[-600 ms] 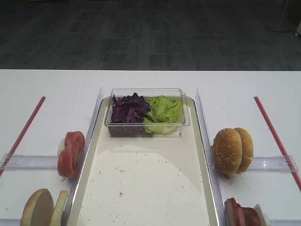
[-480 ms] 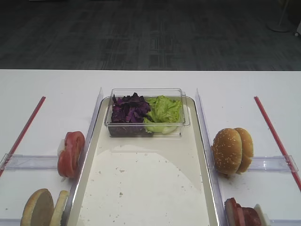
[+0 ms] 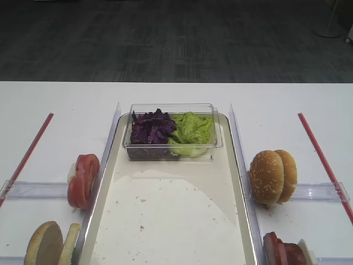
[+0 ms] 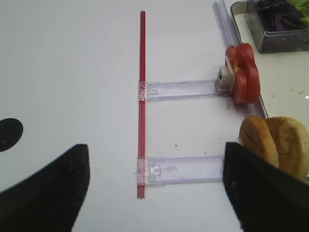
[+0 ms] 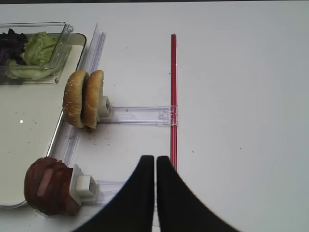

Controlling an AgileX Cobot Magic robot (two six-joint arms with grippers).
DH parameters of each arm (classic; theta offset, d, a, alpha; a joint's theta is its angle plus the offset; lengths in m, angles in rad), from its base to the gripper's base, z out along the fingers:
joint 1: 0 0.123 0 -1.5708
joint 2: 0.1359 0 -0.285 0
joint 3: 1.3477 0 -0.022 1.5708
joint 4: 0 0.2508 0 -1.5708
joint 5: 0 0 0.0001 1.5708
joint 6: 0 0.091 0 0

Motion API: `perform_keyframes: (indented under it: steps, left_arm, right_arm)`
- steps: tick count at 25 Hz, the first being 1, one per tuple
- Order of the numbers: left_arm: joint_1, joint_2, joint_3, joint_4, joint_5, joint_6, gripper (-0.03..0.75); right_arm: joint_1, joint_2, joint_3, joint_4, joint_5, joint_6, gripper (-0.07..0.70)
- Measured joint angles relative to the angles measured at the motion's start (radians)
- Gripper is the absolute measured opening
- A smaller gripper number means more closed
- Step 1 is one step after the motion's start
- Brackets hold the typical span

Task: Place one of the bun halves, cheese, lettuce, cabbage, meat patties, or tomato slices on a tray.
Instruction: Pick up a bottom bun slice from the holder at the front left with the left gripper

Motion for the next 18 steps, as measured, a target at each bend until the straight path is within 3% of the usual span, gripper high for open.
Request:
perform_keyframes:
  steps: [18]
  left_arm:
    - [0.000,0.000,0.000,0.000,0.000,0.000,0.525]
  right_arm:
    - [0.000,0.000,0.000,0.000,0.000,0.000,0.483]
